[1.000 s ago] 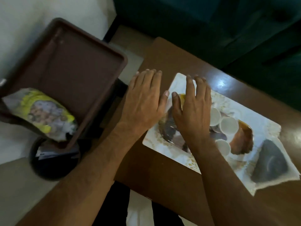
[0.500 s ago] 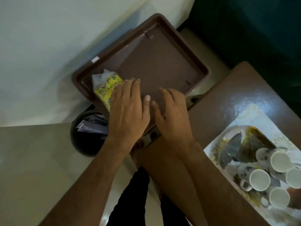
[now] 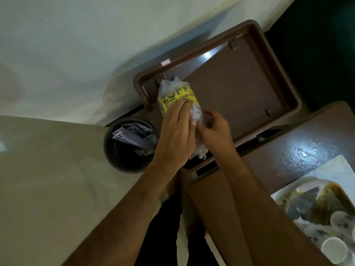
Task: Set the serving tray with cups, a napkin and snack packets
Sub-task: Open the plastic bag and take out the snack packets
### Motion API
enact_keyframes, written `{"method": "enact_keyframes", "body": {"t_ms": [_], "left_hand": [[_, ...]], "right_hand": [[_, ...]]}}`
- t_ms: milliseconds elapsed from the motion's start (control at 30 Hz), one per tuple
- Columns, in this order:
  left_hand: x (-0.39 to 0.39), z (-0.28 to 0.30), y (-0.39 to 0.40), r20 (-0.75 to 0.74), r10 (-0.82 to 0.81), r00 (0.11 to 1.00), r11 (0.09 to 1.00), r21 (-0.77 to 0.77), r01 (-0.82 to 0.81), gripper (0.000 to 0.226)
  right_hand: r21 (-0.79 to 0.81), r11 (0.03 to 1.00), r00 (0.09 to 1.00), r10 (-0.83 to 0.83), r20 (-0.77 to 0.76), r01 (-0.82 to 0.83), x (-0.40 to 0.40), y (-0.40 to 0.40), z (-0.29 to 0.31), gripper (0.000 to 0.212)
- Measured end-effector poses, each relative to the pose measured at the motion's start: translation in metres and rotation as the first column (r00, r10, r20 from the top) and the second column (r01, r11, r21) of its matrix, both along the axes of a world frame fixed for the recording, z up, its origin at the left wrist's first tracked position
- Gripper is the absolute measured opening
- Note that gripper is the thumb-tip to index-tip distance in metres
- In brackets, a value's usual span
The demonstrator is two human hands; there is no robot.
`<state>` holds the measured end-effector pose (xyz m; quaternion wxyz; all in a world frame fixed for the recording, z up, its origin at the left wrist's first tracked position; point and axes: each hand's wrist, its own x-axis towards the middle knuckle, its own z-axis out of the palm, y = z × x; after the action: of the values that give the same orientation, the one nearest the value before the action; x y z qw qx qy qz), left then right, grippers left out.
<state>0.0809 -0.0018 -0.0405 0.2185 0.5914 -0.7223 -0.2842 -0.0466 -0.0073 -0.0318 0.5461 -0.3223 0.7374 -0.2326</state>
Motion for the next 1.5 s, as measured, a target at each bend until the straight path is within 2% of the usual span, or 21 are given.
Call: {"method": "enact_keyframes", "body": {"t_ms": [33,133,200,233,300,367,433,567,667,733,800,867,1000,1067,1133,1200,1333,1400,1500], "left_hand": [[0.0,0.0,0.0,-0.077,0.041,0.996,0.999,0.033,-0.038,0.047],[-0.004,0.005,-0.005,-0.273,0.273,0.923,0.96,0.131,-0.246,0.064],[-0.009,0.012,-0.013,-0.442,0.488,0.753,0.867,0.345,-0.359,0.07],[-0.012,0.017,-0.022,-0.516,0.592,0.619,0.791,0.521,-0.323,0.067],[-0.015,0.024,-0.036,-0.541,0.742,0.396,0.611,0.789,-0.066,0.052],[-0.019,0.028,-0.043,-0.521,0.782,0.344,0.515,0.849,0.115,0.048],[-0.023,0.03,-0.046,-0.502,0.782,0.369,0.484,0.863,0.147,0.048],[-0.031,0.026,-0.05,-0.4,0.777,0.486,0.465,0.885,-0.014,0.024],[-0.035,0.024,-0.052,-0.391,0.774,0.498,0.465,0.885,-0.029,0.021],[-0.038,0.024,-0.054,-0.421,0.758,0.499,0.483,0.876,0.006,0.018],[-0.038,0.023,-0.058,-0.445,0.737,0.508,0.499,0.866,0.035,0.016],[-0.039,0.022,-0.061,-0.444,0.719,0.535,0.503,0.863,0.042,0.022],[-0.036,0.025,-0.063,-0.436,0.676,0.594,0.496,0.866,0.071,0.029],[-0.034,0.03,-0.062,-0.481,0.654,0.584,0.465,0.864,0.192,0.041],[-0.033,0.032,-0.064,-0.495,0.616,0.613,0.471,0.855,0.218,0.052],[-0.036,0.036,-0.068,-0.434,0.604,0.668,0.511,0.855,0.093,0.051],[-0.039,0.038,-0.074,-0.397,0.56,0.727,0.64,0.765,-0.075,0.03],[-0.033,0.037,-0.079,-0.395,0.552,0.734,0.69,0.711,-0.137,0.03],[-0.008,0.036,-0.093,-0.336,0.583,0.74,0.755,0.56,-0.341,0.037]], "right_hand": [[0.036,0.998,0.996,-0.059,0.062,0.057,-0.002,-0.003,0.0,0.069],[0.029,0.976,0.953,-0.218,0.212,0.217,-0.012,-0.009,0.008,0.036],[0.039,0.931,0.868,-0.354,0.348,0.363,-0.025,-0.012,0.019,0.032],[0.065,0.905,0.804,-0.405,0.435,0.421,-0.031,-0.013,0.023,0.036],[0.118,0.885,0.707,-0.435,0.557,0.451,-0.043,-0.012,0.032,0.048],[0.146,0.9,0.692,-0.413,0.592,0.412,-0.054,-0.012,0.036,0.057],[0.159,0.904,0.709,-0.412,0.573,0.398,-0.063,-0.012,0.036,0.059],[0.12,0.9,0.768,-0.421,0.483,0.418,-0.076,-0.013,0.033,0.067],[0.055,0.909,0.821,-0.397,0.41,0.412,-0.079,-0.01,0.029,0.067],[0.068,0.901,0.792,-0.41,0.451,0.428,-0.08,-0.009,0.033,0.056],[0.143,0.89,0.699,-0.432,0.57,0.433,-0.083,-0.01,0.037,0.039],[0.22,0.878,0.665,-0.467,0.583,0.424,-0.088,-0.012,0.036,0.041],[0.189,0.873,0.714,-0.478,0.511,0.45,-0.09,-0.015,0.032,0.064],[0.184,0.872,0.721,-0.481,0.499,0.454,-0.089,-0.015,0.033,0.063],[0.175,0.868,0.735,-0.488,0.471,0.465,-0.091,-0.015,0.032,0.056],[0.153,0.845,0.736,-0.524,0.429,0.512,-0.09,-0.015,0.031,0.055],[0.085,0.778,0.732,-0.617,0.288,0.623,-0.094,-0.016,0.028,0.045],[0.034,0.728,0.7,-0.67,0.249,0.685,-0.103,-0.015,0.029,0.04],[-0.024,0.633,0.62,-0.748,0.238,0.774,-0.128,-0.014,0.033,0.022]]}}
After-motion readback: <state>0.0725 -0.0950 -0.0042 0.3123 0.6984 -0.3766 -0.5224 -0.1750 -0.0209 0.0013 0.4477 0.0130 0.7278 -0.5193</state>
